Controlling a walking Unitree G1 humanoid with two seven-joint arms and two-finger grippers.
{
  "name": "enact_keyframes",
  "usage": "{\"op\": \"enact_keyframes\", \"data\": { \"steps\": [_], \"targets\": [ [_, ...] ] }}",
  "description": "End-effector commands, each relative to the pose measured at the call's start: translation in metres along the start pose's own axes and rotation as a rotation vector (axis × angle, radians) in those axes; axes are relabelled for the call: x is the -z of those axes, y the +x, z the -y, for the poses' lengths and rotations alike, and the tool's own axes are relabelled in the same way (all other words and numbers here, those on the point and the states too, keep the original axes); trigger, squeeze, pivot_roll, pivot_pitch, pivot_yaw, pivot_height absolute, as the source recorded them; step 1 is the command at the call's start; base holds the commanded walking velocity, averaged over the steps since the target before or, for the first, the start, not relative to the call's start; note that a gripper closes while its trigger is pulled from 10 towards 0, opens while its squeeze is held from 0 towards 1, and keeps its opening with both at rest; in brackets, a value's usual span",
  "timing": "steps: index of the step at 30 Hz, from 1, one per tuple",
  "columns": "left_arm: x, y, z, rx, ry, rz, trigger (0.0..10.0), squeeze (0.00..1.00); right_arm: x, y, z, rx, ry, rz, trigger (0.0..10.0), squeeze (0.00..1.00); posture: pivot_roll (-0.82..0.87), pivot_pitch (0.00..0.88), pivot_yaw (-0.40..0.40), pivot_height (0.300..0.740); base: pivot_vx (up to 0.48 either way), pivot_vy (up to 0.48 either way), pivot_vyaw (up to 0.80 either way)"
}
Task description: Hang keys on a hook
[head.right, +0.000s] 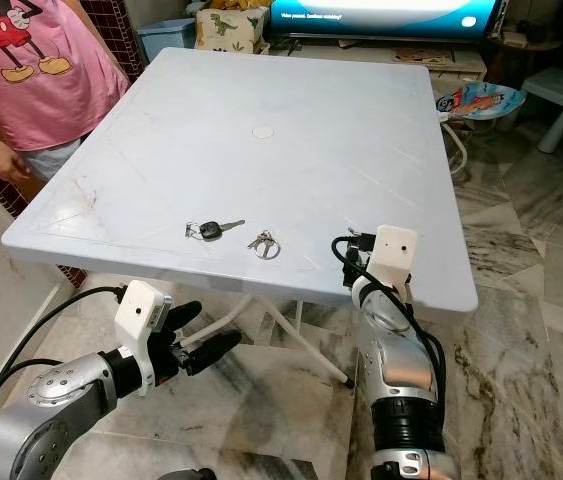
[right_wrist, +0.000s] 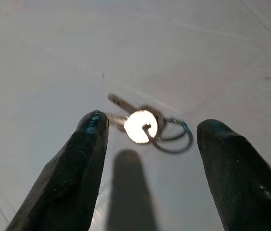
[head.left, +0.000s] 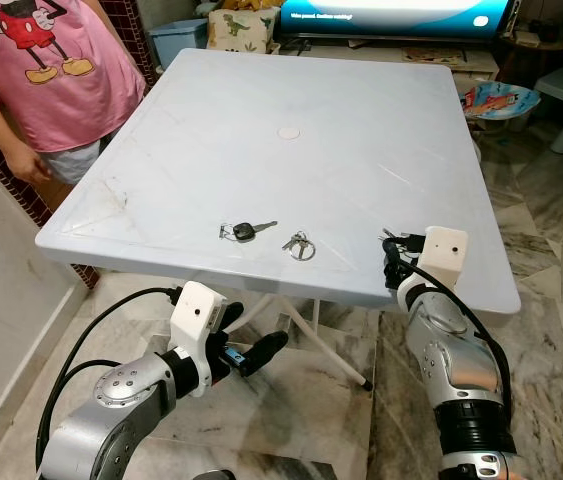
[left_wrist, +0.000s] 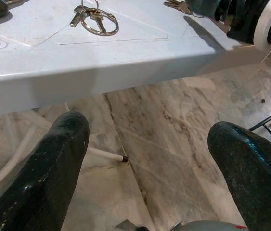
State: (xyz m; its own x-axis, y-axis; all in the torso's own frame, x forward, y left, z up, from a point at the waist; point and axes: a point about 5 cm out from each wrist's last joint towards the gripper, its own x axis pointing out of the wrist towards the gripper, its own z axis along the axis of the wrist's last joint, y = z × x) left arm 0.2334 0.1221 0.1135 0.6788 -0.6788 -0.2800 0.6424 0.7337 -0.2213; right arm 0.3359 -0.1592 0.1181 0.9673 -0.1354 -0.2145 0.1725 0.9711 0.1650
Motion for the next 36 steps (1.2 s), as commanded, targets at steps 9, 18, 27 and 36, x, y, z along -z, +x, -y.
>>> {"op": "enact_keyframes", "data": {
  "steps": [9,18,27,36],
  "targets": [
    [0.001,-0.001,0.000,0.001,0.018,-0.012,10.0,0.00,-0.008,0.007,-0.006,-0.019,0.106,0.016,10.0,0.00,0.11,0.105,0.039,0.740,0.000,0.000,0.00],
    [0.001,-0.001,0.001,0.003,0.017,-0.012,10.0,0.00,-0.004,0.008,-0.004,0.024,0.173,-0.018,10.0,0.00,0.11,0.110,0.040,0.740,0.000,0.000,0.00],
    [0.001,0.000,0.002,0.007,0.016,-0.009,10.0,0.00,0.006,0.005,-0.003,0.048,0.235,-0.050,10.0,0.00,0.11,0.112,0.041,0.740,0.000,0.000,0.00],
    [0.001,0.000,0.002,0.007,0.017,-0.010,10.0,0.00,0.001,0.012,-0.004,0.037,0.290,-0.030,0.0,0.00,0.11,0.112,0.041,0.740,0.000,0.000,0.00]
  ]
}}
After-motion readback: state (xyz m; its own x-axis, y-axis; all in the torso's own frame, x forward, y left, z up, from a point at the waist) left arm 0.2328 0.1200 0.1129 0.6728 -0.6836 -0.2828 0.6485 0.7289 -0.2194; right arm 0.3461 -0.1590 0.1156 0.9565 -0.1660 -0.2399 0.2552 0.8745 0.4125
